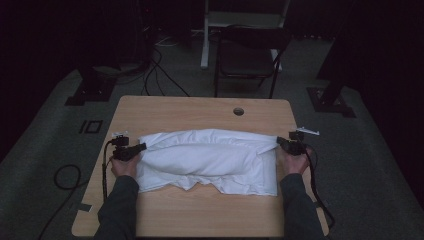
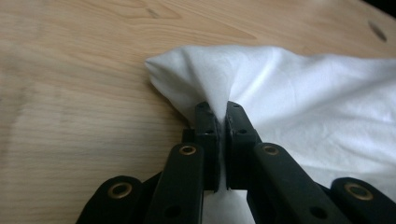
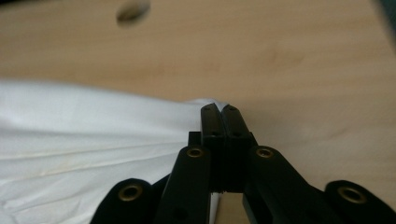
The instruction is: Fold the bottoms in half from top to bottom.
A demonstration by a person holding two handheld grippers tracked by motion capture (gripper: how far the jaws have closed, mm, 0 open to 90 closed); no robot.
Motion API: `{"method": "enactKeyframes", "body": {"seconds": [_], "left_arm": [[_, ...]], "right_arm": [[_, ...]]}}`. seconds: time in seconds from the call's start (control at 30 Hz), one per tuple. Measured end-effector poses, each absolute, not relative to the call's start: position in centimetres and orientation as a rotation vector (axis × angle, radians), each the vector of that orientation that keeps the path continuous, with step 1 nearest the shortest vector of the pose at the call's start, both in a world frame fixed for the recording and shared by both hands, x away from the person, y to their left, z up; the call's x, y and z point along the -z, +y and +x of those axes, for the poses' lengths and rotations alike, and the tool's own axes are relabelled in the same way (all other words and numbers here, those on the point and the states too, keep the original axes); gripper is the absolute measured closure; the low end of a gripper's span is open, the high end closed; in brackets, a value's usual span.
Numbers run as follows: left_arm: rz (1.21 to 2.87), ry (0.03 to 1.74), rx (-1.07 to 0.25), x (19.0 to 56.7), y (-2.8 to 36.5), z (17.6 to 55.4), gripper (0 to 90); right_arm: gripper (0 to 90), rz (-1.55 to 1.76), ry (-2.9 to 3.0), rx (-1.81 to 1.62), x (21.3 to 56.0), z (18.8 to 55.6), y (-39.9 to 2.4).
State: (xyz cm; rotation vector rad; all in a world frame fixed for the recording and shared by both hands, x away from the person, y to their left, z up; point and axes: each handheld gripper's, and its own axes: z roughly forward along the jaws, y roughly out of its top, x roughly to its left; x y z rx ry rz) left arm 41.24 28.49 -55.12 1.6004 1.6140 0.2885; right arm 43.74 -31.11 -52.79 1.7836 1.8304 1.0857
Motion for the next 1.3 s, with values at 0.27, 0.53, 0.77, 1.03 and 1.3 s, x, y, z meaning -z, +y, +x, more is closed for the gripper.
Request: {"method": "enactKeyframes", "body": {"seconds": [0.27,0.53,0.77,1.03,1.3], "left_arm": [[1.524,1.591,-0.327,52.7,29.9,39.2,52.6],[1.527,1.466,-0.278,51.4,29.4,34.9,48.7],[1.479,1.318,-0.159,50.8,28.6,32.2,45.0],[1.647,1.312,-0.139,52.4,25.6,32.4,85.8],[1.762,1.326,-0.091,54.4,24.6,30.9,87.1]], "right_arm": [[51.5,1.753,1.897,-1.248,52.1,40.3,-29.3],[49.0,1.661,2.086,-1.454,52.8,35.6,-26.0],[46.8,1.636,2.251,-1.46,54.8,34.2,-23.8],[89.9,1.453,2.292,-1.388,53.8,33.9,-23.1],[90.0,1.393,2.189,-1.276,50.7,32.0,-25.3]]}}
